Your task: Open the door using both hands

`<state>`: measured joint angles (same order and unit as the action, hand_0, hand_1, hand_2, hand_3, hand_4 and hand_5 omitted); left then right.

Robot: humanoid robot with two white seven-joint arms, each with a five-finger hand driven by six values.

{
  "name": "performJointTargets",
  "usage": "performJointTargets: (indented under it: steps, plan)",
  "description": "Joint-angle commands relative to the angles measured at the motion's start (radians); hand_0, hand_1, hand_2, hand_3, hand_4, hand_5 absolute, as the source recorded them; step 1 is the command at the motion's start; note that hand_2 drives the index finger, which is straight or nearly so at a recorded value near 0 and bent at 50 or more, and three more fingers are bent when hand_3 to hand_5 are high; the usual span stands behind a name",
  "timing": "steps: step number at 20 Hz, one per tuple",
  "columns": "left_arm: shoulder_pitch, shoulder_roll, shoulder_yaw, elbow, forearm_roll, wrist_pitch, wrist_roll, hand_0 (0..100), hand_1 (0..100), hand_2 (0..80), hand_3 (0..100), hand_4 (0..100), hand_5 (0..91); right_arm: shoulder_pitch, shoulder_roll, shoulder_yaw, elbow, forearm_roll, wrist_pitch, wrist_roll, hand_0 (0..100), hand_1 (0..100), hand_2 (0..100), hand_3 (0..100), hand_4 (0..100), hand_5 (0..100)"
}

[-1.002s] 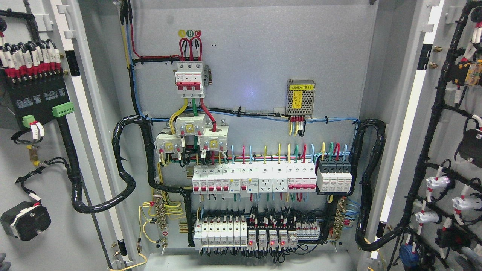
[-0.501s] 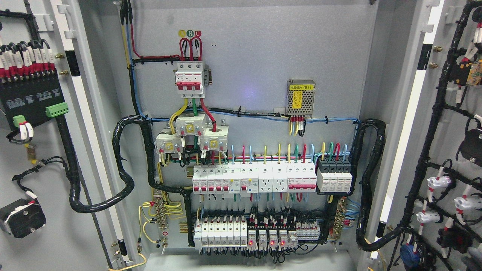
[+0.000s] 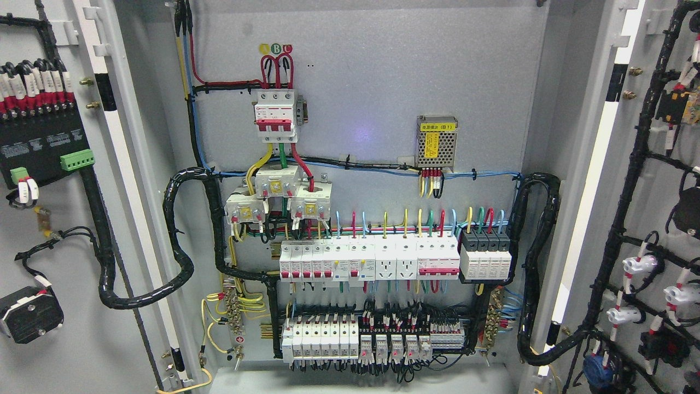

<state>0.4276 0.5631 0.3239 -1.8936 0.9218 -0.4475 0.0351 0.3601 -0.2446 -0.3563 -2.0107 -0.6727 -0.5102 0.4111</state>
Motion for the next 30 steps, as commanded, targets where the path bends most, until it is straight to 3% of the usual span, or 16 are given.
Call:
performJointTargets:
  steps: [1,8,30]
  plan:
    - [-0.007,0.009,0.011,0.039,0.015,0.006,0.003,0,0,0.0,0,0,0.0,0.013,-0.004,-0.027,0.003,-0.001,-0.001,-0.001,19,0,0,0,0,0]
    - [-0.01,0.017,0.018,0.056,0.026,0.006,0.003,0,0,0.0,0,0,0.0,0.019,-0.009,-0.059,0.001,-0.002,-0.001,-0.001,19,0,0,0,0,0]
    - [-0.013,0.026,0.057,0.059,0.061,0.026,0.003,0,0,0.0,0,0,0.0,0.039,0.004,-0.081,0.003,-0.036,-0.001,-0.001,19,0,0,0,0,0]
